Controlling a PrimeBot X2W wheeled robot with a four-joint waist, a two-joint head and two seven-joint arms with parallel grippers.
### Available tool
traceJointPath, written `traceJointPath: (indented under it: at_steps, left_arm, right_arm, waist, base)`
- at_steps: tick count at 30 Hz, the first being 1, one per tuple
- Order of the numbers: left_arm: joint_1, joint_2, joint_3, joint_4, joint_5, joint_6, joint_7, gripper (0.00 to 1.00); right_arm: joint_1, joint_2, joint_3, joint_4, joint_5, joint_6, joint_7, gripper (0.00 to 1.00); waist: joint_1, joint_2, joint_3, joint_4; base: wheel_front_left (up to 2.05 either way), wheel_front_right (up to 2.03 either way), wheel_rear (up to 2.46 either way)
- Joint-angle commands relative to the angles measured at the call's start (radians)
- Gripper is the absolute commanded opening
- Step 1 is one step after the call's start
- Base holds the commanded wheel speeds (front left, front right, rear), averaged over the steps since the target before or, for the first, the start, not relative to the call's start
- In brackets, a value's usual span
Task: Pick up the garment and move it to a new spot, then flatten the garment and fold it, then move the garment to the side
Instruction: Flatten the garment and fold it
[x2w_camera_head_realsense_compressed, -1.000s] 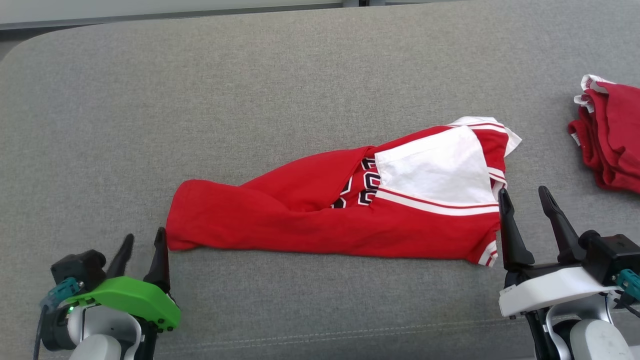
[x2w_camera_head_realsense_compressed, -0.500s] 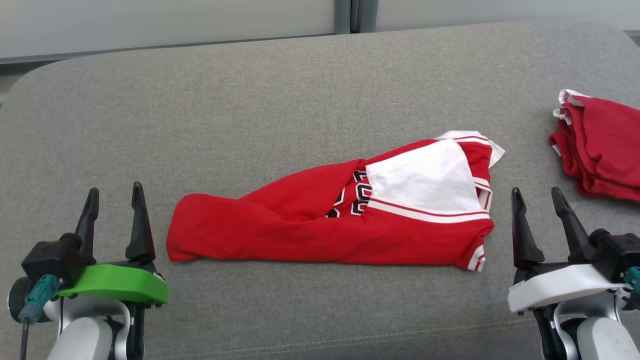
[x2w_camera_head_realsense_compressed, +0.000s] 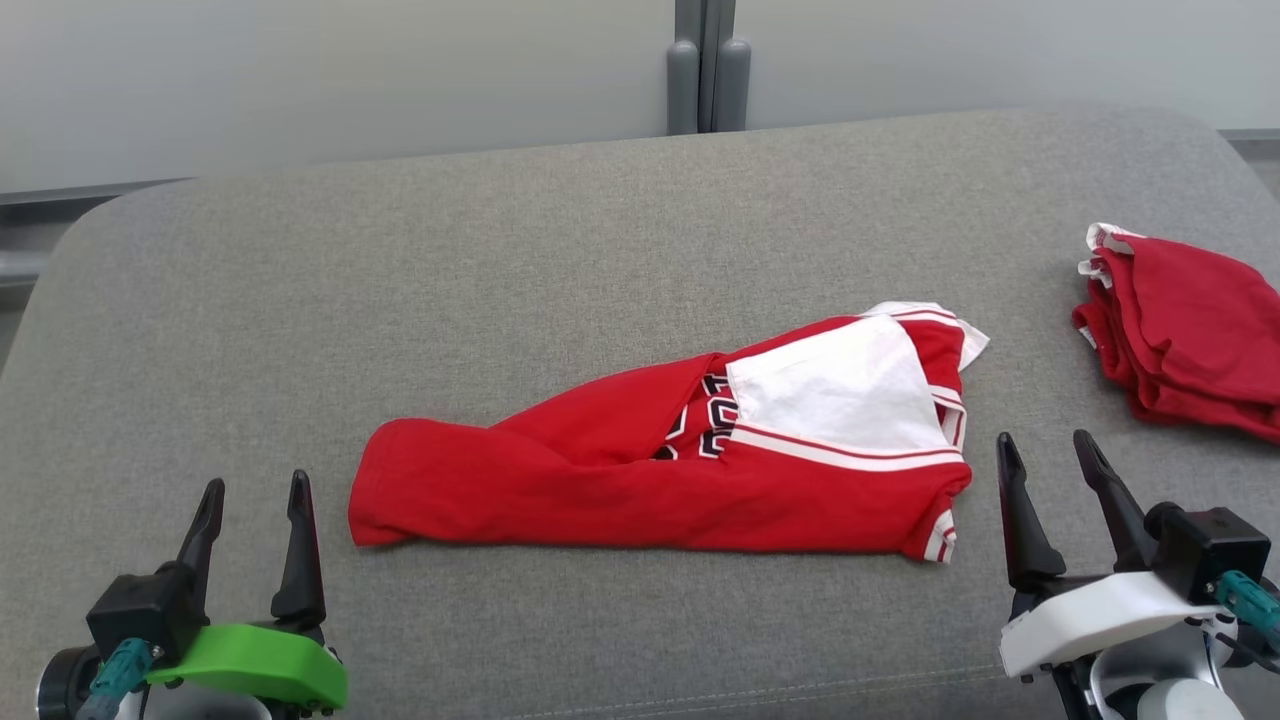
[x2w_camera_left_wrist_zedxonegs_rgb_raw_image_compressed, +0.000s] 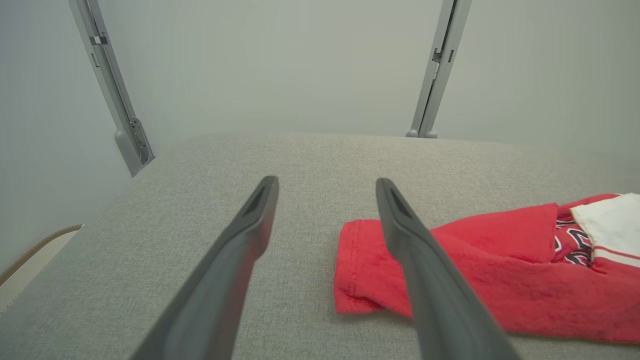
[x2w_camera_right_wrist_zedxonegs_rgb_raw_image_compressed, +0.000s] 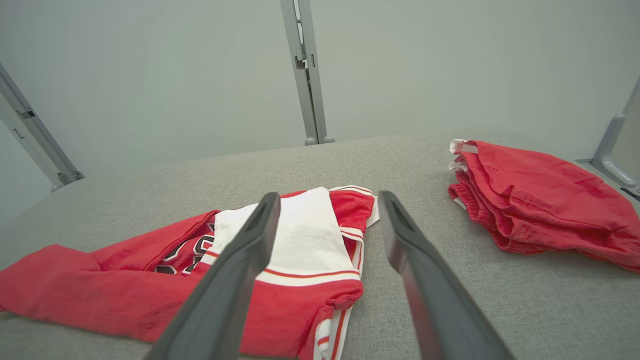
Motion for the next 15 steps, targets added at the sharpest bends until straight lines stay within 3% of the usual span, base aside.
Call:
traceJointPath:
  at_steps: [1,15]
  left_arm:
    - [0.021,0.008,-0.001,0.002,0.004,-0.003,0.0,1.0]
    - [0.038,0.024,-0.017,-0.008,0.008,0.011,0.02,1.0]
  right_arm:
    - [0.02,-0.003,-0.003,-0.001,-0.001,0.0,0.003,1.0]
    - [0.058,0.003,-0.007,-0.023,0.009,0.0,0.016,1.0]
  waist:
    - [0.0,0.0,-0.019,0.005]
    - [0.0,0.0,-0.043,0.013]
  base:
    - [0.0,0.0,0.0]
    - [0.0,0.0,0.0]
